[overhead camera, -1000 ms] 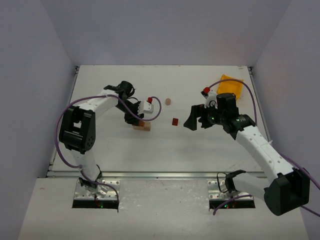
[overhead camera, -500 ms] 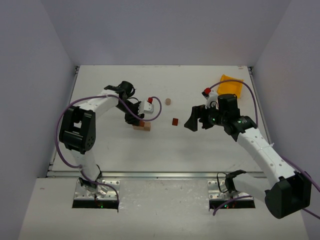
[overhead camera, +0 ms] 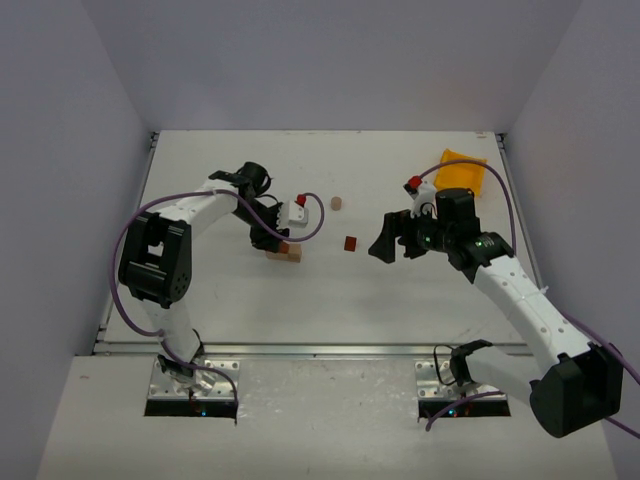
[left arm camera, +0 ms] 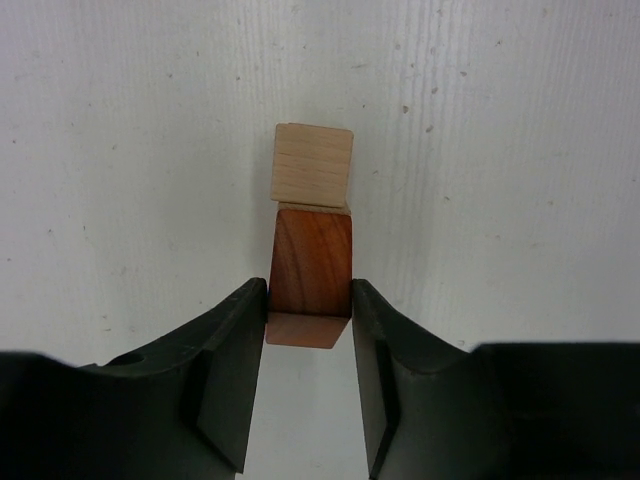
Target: Build the wood block tower
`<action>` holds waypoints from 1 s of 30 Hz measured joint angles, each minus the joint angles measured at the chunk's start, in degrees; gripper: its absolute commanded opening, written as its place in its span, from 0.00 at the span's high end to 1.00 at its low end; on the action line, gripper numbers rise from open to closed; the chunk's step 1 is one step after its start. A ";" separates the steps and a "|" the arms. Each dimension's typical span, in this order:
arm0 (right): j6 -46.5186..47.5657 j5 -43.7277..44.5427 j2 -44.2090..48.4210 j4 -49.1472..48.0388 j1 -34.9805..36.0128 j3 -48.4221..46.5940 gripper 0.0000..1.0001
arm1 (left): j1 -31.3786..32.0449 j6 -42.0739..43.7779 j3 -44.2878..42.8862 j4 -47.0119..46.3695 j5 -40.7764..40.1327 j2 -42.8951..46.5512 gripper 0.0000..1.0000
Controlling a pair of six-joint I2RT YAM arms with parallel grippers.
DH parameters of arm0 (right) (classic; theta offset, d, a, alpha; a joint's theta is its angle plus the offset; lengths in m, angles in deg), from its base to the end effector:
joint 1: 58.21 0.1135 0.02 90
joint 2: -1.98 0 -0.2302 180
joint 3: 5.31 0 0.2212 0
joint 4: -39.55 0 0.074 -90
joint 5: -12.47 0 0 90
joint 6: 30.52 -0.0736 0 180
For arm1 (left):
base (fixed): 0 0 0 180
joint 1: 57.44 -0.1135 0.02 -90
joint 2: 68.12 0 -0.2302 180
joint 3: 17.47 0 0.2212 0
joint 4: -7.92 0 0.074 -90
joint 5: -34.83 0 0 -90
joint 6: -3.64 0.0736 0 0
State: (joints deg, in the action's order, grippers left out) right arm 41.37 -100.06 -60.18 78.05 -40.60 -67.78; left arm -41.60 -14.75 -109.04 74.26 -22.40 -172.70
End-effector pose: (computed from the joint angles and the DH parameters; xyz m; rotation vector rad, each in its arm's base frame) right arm 0.2253 0.1011 0.2305 -0.2107 2.2818 0.7722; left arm 0.2956 -0.1253 0.1529 1.8884 1.8690 -0.5745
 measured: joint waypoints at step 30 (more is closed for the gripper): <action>0.95 -0.15 1.99 0.03 0.00 0.57 0.01 | -0.02 -1.56 -4.80 3.09 4.24 5.28 0.00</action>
State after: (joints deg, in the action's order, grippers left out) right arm 42.32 -100.20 -58.19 78.08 -40.60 -67.21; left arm -41.63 -16.31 -113.85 77.35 -18.17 -167.41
